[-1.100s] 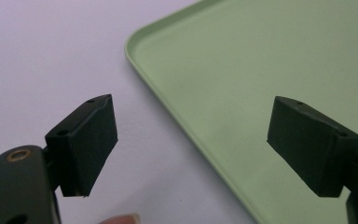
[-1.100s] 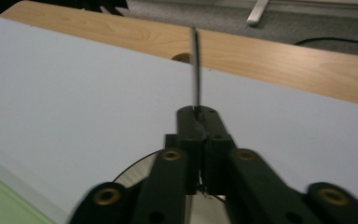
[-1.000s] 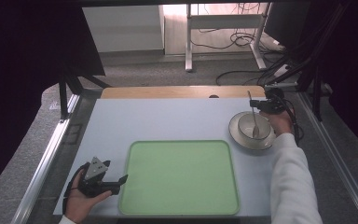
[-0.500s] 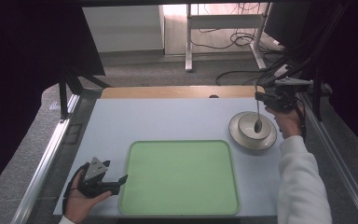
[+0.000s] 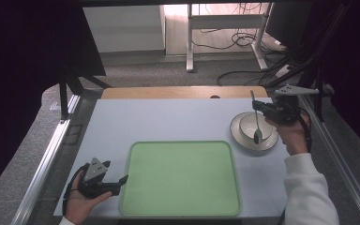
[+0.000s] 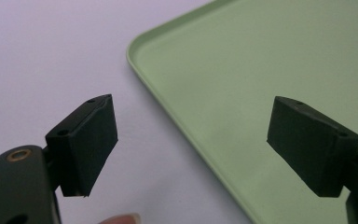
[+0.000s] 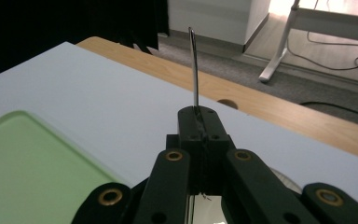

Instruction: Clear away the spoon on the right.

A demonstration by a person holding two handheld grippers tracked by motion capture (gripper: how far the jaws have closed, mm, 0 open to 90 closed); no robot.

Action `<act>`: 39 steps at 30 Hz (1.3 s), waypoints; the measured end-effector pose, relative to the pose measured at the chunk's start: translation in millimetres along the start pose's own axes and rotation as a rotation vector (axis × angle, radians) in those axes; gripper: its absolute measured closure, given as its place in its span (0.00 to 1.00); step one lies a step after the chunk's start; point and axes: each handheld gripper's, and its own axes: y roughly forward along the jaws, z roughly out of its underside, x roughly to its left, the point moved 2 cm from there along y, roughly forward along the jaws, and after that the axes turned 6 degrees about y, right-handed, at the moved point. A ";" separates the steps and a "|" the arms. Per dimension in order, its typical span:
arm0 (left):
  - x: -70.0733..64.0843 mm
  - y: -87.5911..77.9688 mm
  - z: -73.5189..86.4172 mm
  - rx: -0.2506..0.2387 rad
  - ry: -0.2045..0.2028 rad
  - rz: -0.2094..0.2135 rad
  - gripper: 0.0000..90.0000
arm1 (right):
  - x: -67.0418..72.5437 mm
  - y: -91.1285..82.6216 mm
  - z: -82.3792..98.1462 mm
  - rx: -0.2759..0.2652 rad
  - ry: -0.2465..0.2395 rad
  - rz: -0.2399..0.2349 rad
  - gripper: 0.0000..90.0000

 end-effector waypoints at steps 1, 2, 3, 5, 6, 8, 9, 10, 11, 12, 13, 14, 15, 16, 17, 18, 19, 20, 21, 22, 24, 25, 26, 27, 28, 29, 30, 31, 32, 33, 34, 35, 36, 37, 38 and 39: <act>0.1 -1.0 -0.4 -0.003 0.000 -0.002 0.18 | 1.2 -1.0 2.3 -0.001 0.004 -0.006 1.00; 0.0 -1.4 -0.7 -0.004 -0.001 -0.003 0.18 | 2.2 -1.9 4.5 -0.004 0.006 -0.009 1.00; 0.1 -1.7 -0.8 -0.005 0.000 -0.003 0.18 | 2.9 -2.7 6.7 -0.005 0.009 -0.014 1.00; 0.2 -1.8 -0.9 -0.006 0.000 -0.004 0.18 | 3.3 -3.6 8.7 -0.003 0.013 -0.019 1.00; 0.6 -1.6 -0.6 -0.004 -0.001 -0.005 0.18 | 4.1 -5.1 12.5 -0.001 0.025 -0.026 1.00; 1.0 -1.3 -0.3 -0.003 0.000 -0.006 0.18 | 5.5 -6.1 15.5 -0.007 0.029 -0.035 1.00; 1.1 -1.2 -0.2 -0.003 -0.001 -0.007 0.18 | 6.6 -6.8 16.8 -0.008 0.029 -0.041 1.00; 1.1 -1.2 -0.2 -0.003 -0.001 -0.007 0.18 | 7.9 -7.4 18.0 -0.011 0.026 -0.045 1.00; 1.3 -1.2 -0.3 -0.004 -0.003 -0.010 0.18 | 9.4 -7.9 18.9 -0.015 0.026 -0.051 1.00; 1.3 -1.2 -0.4 -0.005 -0.003 -0.010 0.18 | 10.8 -8.3 19.6 -0.017 0.025 -0.057 1.00; 1.3 -1.3 -0.4 -0.005 -0.003 -0.011 0.18 | 11.8 -9.0 20.0 -0.017 0.022 -0.061 1.00; 1.2 -1.3 -0.4 -0.004 -0.002 -0.011 0.18 | 13.0 -9.7 20.3 -0.018 0.022 -0.063 1.00; 1.1 -1.2 -0.3 -0.005 -0.001 -0.011 0.18 | 14.3 -9.9 20.6 -0.020 0.023 -0.069 1.00; 1.2 -1.2 -0.2 -0.004 -0.001 -0.012 0.18 | 15.6 -10.2 20.8 -0.019 0.022 -0.074 1.00; 1.2 -1.2 -0.2 -0.004 -0.001 -0.012 0.18 | 15.6 -10.2 20.8 -0.019 0.022 -0.074 1.00; 1.4 -1.3 -0.1 -0.005 -0.003 -0.013 0.18 | 18.5 -11.0 21.1 -0.013 0.016 -0.079 1.00; 1.5 -1.2 -0.1 -0.005 -0.004 -0.013 0.18 | 20.1 -10.7 21.2 -0.015 0.013 -0.082 1.00; 1.5 -1.2 0.0 -0.004 -0.003 -0.013 0.18 | 21.5 -10.8 21.4 -0.013 0.008 -0.084 1.00; 1.5 -1.3 0.1 -0.004 -0.003 -0.013 0.18 | 22.7 -10.7 21.9 -0.012 0.002 -0.082 1.00; 1.4 -1.4 0.2 -0.003 -0.002 -0.012 0.18 | 23.9 -10.3 22.4 -0.008 -0.005 -0.080 1.00; 1.2 -1.1 0.6 -0.003 -0.002 -0.011 0.18 | 26.1 -9.4 23.5 -0.008 -0.027 -0.074 1.00; 1.2 -1.2 0.7 -0.001 -0.002 -0.012 0.18 | 27.1 -8.6 24.0 -0.004 -0.029 -0.078 1.00; 1.2 -1.3 0.8 -0.001 -0.002 -0.012 0.18 | 28.1 -7.8 24.5 0.000 -0.030 -0.082 1.00; 1.2 -1.4 0.8 -0.001 -0.002 -0.012 0.18 | 29.1 -7.1 24.9 0.003 -0.034 -0.084 1.00; 1.2 -1.5 0.8 -0.002 -0.003 -0.013 0.18 | 30.0 -6.5 25.1 0.006 -0.035 -0.087 1.00; 1.3 -1.5 0.8 -0.003 -0.004 -0.014 0.18 | 31.1 -6.4 25.1 0.009 -0.034 -0.092 1.00; 1.5 -1.6 0.8 -0.004 -0.005 -0.016 0.18 | 32.2 -6.6 24.9 0.009 -0.033 -0.096 1.00; 1.5 -1.6 0.8 -0.004 -0.005 -0.016 0.18 | 33.3 -7.3 24.6 0.008 -0.033 -0.099 1.00; 1.7 -1.6 0.9 -0.004 -0.005 -0.017 0.18 | 34.5 -8.0 24.4 0.008 -0.034 -0.103 1.00; 1.8 -1.6 1.0 -0.005 -0.005 -0.018 0.18 | 35.9 -8.8 24.2 0.008 -0.034 -0.107 1.00; 2.2 -1.9 1.1 -0.005 -0.006 -0.018 0.18 | 37.5 -9.7 24.2 0.006 -0.036 -0.112 1.00; 2.3 -2.0 1.1 -0.006 -0.007 -0.018 0.18 | 39.6 -10.3 24.2 0.004 -0.040 -0.114 1.00; 2.3 -2.2 1.1 -0.007 -0.008 -0.017 0.18 | 41.7 -11.3 24.0 0.005 -0.047 -0.114 1.00; 2.3 -2.5 1.0 -0.006 -0.007 -0.017 0.18 | 44.1 -11.9 23.8 0.006 -0.053 -0.116 1.00; 2.2 -2.6 0.9 -0.007 -0.007 -0.017 0.18 | 46.7 -12.3 23.5 0.007 -0.059 -0.123 1.00; 2.2 -2.6 0.9 -0.007 -0.007 -0.017 0.18 | 49.3 -12.9 23.2 0.009 -0.065 -0.128 1.00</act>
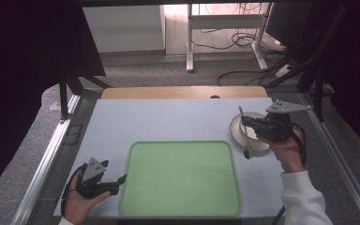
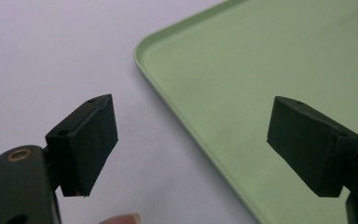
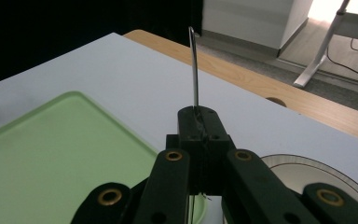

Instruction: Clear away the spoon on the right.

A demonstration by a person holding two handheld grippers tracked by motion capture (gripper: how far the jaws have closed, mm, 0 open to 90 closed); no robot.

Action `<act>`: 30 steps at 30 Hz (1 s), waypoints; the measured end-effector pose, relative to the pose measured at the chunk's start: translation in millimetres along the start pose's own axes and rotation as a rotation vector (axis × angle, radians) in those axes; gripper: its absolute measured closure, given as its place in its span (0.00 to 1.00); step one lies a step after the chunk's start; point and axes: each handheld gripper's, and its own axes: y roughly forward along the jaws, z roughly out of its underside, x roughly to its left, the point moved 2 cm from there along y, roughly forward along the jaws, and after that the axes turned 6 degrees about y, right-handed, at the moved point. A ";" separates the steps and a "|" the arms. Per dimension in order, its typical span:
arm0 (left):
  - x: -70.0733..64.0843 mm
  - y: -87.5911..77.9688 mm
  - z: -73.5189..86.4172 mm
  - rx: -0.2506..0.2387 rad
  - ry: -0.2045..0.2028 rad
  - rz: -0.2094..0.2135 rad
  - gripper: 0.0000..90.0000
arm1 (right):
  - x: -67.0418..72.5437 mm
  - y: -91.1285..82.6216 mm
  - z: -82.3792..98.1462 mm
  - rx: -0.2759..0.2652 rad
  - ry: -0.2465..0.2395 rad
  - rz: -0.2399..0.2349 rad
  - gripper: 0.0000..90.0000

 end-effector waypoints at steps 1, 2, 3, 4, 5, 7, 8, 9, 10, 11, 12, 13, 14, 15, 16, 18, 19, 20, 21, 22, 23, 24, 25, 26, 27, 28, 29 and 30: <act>-0.2 -0.3 -0.1 -0.001 -0.001 -0.001 0.18 | 2.7 0.0 -0.7 -0.001 -0.006 -0.006 1.00; -0.2 -0.3 -0.1 -0.001 -0.001 -0.001 0.18 | 5.8 0.0 -1.3 0.000 -0.011 -0.012 1.00; -0.1 -0.4 -0.1 -0.001 0.000 -0.002 0.18 | 8.6 0.1 -2.0 0.001 -0.017 -0.017 1.00; 0.0 -0.5 -0.1 0.000 0.001 -0.002 0.18 | 11.3 0.3 -2.5 0.003 -0.022 -0.021 1.00; 0.0 -0.5 -0.1 0.000 0.000 -0.002 0.18 | 13.6 0.6 -2.7 0.005 -0.028 -0.025 1.00; -0.1 -0.6 -0.2 -0.001 0.001 -0.002 0.18 | 18.8 2.0 -2.1 0.012 -0.027 -0.040 1.00; -0.1 -0.6 -0.2 -0.003 0.002 -0.002 0.18 | 20.9 3.3 -1.4 0.017 -0.033 -0.044 1.00; -0.2 -0.8 -0.2 -0.002 0.002 -0.003 0.18 | 23.7 4.8 -0.4 0.026 -0.034 -0.047 1.00; -0.2 -0.8 -0.2 -0.002 0.002 -0.003 0.18 | 23.7 4.8 -0.4 0.026 -0.034 -0.047 1.00; -0.4 -1.1 -0.2 -0.004 0.000 -0.002 0.18 | 28.7 8.0 1.4 0.042 -0.042 -0.054 1.00; -0.3 -1.1 -0.2 -0.004 -0.001 -0.001 0.18 | 31.2 9.5 2.0 0.049 -0.046 -0.058 1.00; -0.1 -1.2 -0.1 -0.004 0.000 -0.002 0.18 | 33.4 11.2 2.6 0.053 -0.053 -0.062 1.00; 0.0 -1.3 -0.1 -0.005 0.000 -0.002 0.18 | 35.8 12.8 3.2 0.060 -0.055 -0.066 1.00; 0.1 -1.4 -0.1 -0.005 -0.001 -0.002 0.18 | 37.8 14.5 3.9 0.065 -0.058 -0.070 1.00; 0.2 -1.5 0.0 -0.004 -0.001 -0.001 0.18 | 39.8 16.3 4.5 0.070 -0.060 -0.074 1.00; 0.3 -1.6 0.0 -0.004 -0.001 -0.001 0.18 | 42.8 19.4 5.7 0.080 -0.066 -0.083 1.00; 0.3 -1.6 0.1 -0.004 -0.001 -0.001 0.18 | 42.8 19.4 5.7 0.080 -0.066 -0.083 1.00; 0.4 -1.6 0.1 -0.004 -0.001 -0.001 0.18 | 44.2 20.6 6.2 0.085 -0.064 -0.088 1.00; 0.5 -1.7 0.2 -0.003 -0.001 -0.001 0.18 | 45.6 21.6 6.7 0.090 -0.064 -0.091 1.00; 0.6 -1.7 0.2 -0.003 -0.002 -0.001 0.18 | 48.0 23.1 7.4 0.096 -0.068 -0.096 1.00; 0.6 -1.8 0.2 -0.003 -0.002 -0.001 0.18 | 49.3 23.7 7.8 0.101 -0.066 -0.100 1.00; 0.5 -1.7 0.2 -0.004 -0.002 -0.001 0.18 | 50.4 24.2 8.0 0.101 -0.070 -0.102 1.00; 0.5 -1.7 0.2 -0.004 -0.002 -0.001 0.18 | 51.6 24.6 8.2 0.103 -0.071 -0.106 1.00; 0.4 -1.6 0.1 -0.005 -0.002 -0.001 0.18 | 51.6 24.6 8.2 0.103 -0.071 -0.106 1.00; 0.2 -1.5 0.1 -0.005 -0.002 -0.001 0.18 | 52.7 25.1 8.3 0.104 -0.074 -0.109 1.00; 0.0 -1.5 0.1 -0.006 -0.003 -0.001 0.18 | 55.3 25.7 8.5 0.108 -0.076 -0.114 1.00; 0.0 -1.5 0.1 -0.007 -0.004 -0.001 0.18 | 56.6 26.0 8.6 0.110 -0.077 -0.118 1.00; 0.1 -1.5 0.1 -0.006 -0.003 -0.002 0.18 | 57.9 26.3 8.8 0.111 -0.078 -0.121 1.00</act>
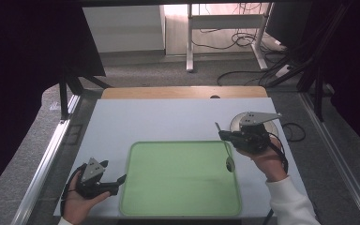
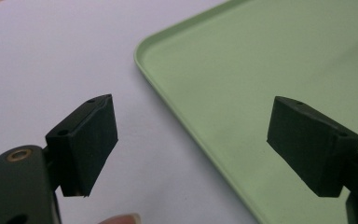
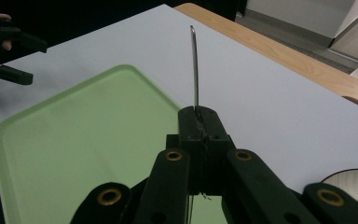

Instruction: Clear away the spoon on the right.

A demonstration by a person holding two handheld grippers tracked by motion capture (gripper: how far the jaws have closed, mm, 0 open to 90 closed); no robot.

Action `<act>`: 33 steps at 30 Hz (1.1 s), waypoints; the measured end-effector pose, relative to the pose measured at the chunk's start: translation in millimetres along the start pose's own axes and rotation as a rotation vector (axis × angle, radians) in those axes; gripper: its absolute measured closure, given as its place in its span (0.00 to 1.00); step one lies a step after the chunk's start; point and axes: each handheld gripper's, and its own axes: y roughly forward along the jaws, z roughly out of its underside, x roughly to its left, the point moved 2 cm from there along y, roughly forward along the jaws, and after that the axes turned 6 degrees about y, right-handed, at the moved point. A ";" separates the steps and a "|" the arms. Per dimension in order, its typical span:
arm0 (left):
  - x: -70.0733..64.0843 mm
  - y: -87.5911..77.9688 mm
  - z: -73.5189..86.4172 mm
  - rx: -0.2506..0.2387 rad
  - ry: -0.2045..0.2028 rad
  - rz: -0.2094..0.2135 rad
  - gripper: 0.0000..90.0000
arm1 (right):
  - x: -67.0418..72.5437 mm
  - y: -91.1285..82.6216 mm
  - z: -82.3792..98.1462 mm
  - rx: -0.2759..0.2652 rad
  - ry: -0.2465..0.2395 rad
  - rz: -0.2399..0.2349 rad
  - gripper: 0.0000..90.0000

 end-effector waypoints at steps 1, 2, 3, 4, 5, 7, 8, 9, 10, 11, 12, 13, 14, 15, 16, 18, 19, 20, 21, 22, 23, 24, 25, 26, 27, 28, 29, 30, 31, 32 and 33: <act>0.0 0.0 0.0 0.000 0.000 0.000 0.18 | 1.0 0.5 0.0 0.002 -0.002 -0.003 1.00; 0.0 0.0 0.0 0.000 0.000 0.000 0.18 | 2.6 1.4 0.2 0.005 -0.004 -0.008 1.00; 0.0 0.1 0.0 0.000 0.000 0.000 0.18 | 3.9 2.2 0.4 0.009 -0.004 -0.010 1.00; 0.0 0.2 0.1 0.001 0.001 0.000 0.18 | 5.2 3.2 0.6 0.012 -0.007 -0.013 1.00; 0.0 0.3 0.2 0.001 0.001 0.000 0.18 | 6.6 4.3 0.9 0.016 -0.007 -0.018 1.00; 0.1 0.3 0.2 0.001 0.000 0.000 0.18 | 7.9 5.6 1.2 0.021 -0.012 -0.021 1.00; 0.0 0.2 0.2 0.001 0.001 0.000 0.18 | 10.7 8.3 1.9 0.031 -0.017 -0.027 1.00; 0.0 0.0 0.2 0.000 0.001 0.000 0.18 | 12.1 9.6 2.1 0.034 -0.018 -0.029 1.00; 0.0 0.0 0.2 0.000 0.000 0.000 0.18 | 13.3 10.7 2.4 0.039 -0.022 -0.032 1.00; 0.0 0.0 0.2 0.000 0.000 0.000 0.18 | 14.6 11.8 2.5 0.043 -0.022 -0.035 1.00; 0.0 0.1 0.2 0.001 0.001 0.000 0.18 | 15.6 12.7 2.4 0.045 -0.023 -0.038 1.00; -0.1 0.2 0.3 0.002 0.001 0.000 0.18 | 16.5 13.4 2.3 0.046 -0.024 -0.041 1.00; -0.1 0.2 0.3 0.002 0.001 0.000 0.18 | 17.5 14.2 2.4 0.048 -0.027 -0.043 1.00; -0.2 0.3 0.3 0.002 0.001 0.000 0.18 | 17.5 14.2 2.4 0.048 -0.027 -0.043 1.00; -0.1 0.3 0.3 0.002 0.002 0.000 0.18 | 18.5 15.2 2.4 0.050 -0.029 -0.045 1.00; 0.1 0.3 0.2 0.001 0.002 -0.001 0.18 | 21.2 18.7 3.4 0.060 -0.035 -0.053 1.00; 0.3 0.3 0.2 0.001 0.004 -0.002 0.18 | 22.1 19.9 3.9 0.065 -0.037 -0.057 1.00; 0.3 0.3 0.2 0.002 0.004 -0.002 0.18 | 23.1 21.3 4.2 0.068 -0.039 -0.058 1.00; 0.3 0.3 0.2 0.002 0.004 -0.002 0.18 | 24.0 22.5 4.5 0.073 -0.041 -0.062 1.00; 0.3 0.3 0.3 0.002 0.005 -0.001 0.18 | 25.1 23.7 4.8 0.077 -0.042 -0.064 1.00; 0.3 0.3 0.3 0.002 0.005 -0.001 0.18 | 25.1 23.7 4.8 0.077 -0.042 -0.064 1.00; 0.3 0.2 0.3 0.003 0.005 -0.001 0.18 | 26.0 25.0 5.0 0.079 -0.044 -0.067 1.00; 0.2 0.0 0.2 0.002 0.006 -0.001 0.18 | 28.2 27.5 5.6 0.085 -0.041 -0.073 1.00; 0.2 -0.1 0.2 0.001 0.005 -0.001 0.18 | 29.1 28.9 6.0 0.089 -0.044 -0.077 1.00; 0.3 -0.1 0.2 0.000 0.005 -0.001 0.18 | 30.2 30.3 6.3 0.095 -0.045 -0.079 1.00; 0.5 -0.2 0.3 0.001 0.005 -0.001 0.18 | 31.3 31.5 6.4 0.098 -0.049 -0.082 1.00; 0.5 -0.2 0.3 0.001 0.005 -0.001 0.18 | 31.3 31.5 6.4 0.098 -0.049 -0.082 1.00; 0.6 -0.3 0.3 0.001 0.005 -0.001 0.18 | 32.5 32.8 6.6 0.101 -0.052 -0.085 1.00; 0.7 -0.3 0.4 0.002 0.006 -0.001 0.18 | 34.2 35.0 7.0 0.106 -0.054 -0.088 1.00; 0.9 -0.2 0.4 0.003 0.007 -0.002 0.18 | 34.8 36.7 7.5 0.110 -0.055 -0.090 1.00; 0.9 -0.2 0.4 0.002 0.007 -0.002 0.18 | 35.3 38.2 8.2 0.114 -0.053 -0.093 1.00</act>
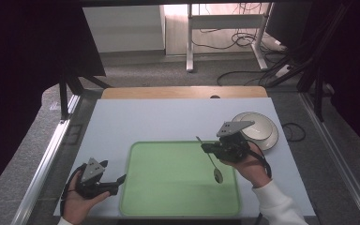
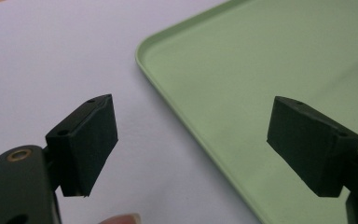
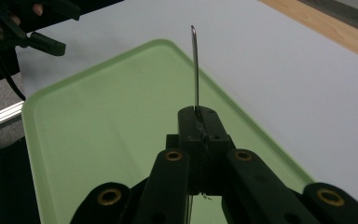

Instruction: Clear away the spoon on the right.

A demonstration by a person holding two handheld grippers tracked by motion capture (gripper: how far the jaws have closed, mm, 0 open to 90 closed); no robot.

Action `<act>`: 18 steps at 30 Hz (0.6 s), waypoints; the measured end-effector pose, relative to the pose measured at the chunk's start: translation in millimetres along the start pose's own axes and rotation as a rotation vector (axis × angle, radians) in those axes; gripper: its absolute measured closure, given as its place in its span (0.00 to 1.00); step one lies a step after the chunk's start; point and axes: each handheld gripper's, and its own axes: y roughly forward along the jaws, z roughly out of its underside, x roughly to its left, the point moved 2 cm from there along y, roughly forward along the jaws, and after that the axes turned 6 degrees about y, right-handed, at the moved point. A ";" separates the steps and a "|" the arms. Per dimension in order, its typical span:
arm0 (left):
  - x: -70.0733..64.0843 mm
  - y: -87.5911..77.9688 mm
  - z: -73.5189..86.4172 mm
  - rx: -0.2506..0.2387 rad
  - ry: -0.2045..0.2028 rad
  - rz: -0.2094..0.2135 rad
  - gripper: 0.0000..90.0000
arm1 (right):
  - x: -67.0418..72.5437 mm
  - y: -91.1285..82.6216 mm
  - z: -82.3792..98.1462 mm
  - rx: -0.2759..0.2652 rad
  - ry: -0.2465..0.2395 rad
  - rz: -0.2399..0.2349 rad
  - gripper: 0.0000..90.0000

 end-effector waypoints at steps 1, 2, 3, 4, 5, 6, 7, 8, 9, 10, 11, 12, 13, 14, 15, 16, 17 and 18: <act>0.1 0.1 -0.1 0.000 0.000 0.000 0.18 | 0.1 1.6 0.5 0.005 0.001 0.000 1.00; 0.1 0.1 -0.1 0.000 0.000 0.000 0.18 | 0.1 1.6 0.5 0.005 0.001 0.000 1.00; 0.1 0.1 -0.1 0.000 0.001 -0.001 0.18 | 0.2 3.4 1.1 0.009 0.003 -0.002 1.00; 0.5 0.5 -0.5 0.001 0.000 0.000 0.18 | 0.6 7.3 2.1 0.019 0.002 -0.006 1.00; 1.1 1.1 -0.8 0.002 -0.001 -0.002 0.18 | 1.1 9.1 2.3 0.024 0.001 -0.008 1.00; 1.9 2.1 -1.3 0.002 -0.002 -0.003 0.18 | 1.7 11.0 2.4 0.028 0.001 -0.011 1.00; 2.6 2.8 -1.9 0.004 -0.005 -0.005 0.18 | 2.2 12.8 2.4 0.030 -0.001 -0.012 1.00; 2.9 3.0 -2.6 0.003 -0.007 -0.008 0.18 | 2.7 14.0 2.2 0.033 -0.002 -0.013 1.00; 2.9 3.0 -2.6 0.003 -0.007 -0.008 0.18 | 2.7 14.0 2.2 0.033 -0.002 -0.013 1.00; 2.5 1.6 -3.9 -0.002 -0.004 -0.009 0.18 | 4.8 14.5 1.3 0.032 -0.003 -0.015 1.00; 2.1 0.9 -4.3 -0.008 -0.004 -0.009 0.18 | 6.2 14.1 0.8 0.031 -0.005 -0.015 1.00; 2.1 0.6 -4.4 -0.010 -0.004 -0.010 0.18 | 7.6 13.7 0.4 0.031 -0.008 -0.016 1.00; 2.1 0.6 -4.4 -0.010 -0.004 -0.010 0.18 | 9.1 13.7 0.0 0.031 -0.009 -0.017 1.00; 2.5 0.9 -4.4 -0.010 -0.005 -0.010 0.18 | 10.4 14.1 -0.3 0.032 -0.012 -0.018 1.00; 3.1 1.7 -4.3 -0.009 -0.006 -0.010 0.18 | 10.4 14.1 -0.3 0.032 -0.012 -0.018 1.00; 3.7 3.0 -4.1 -0.005 -0.008 -0.012 0.18 | 11.6 14.8 -0.7 0.034 -0.014 -0.020 1.00; 4.3 4.9 -4.0 0.001 -0.008 -0.013 0.18 | 13.9 18.1 -1.2 0.041 -0.019 -0.030 1.00; 4.4 5.8 -4.0 0.001 -0.008 -0.014 0.18 | 15.1 20.3 -1.2 0.046 -0.021 -0.035 1.00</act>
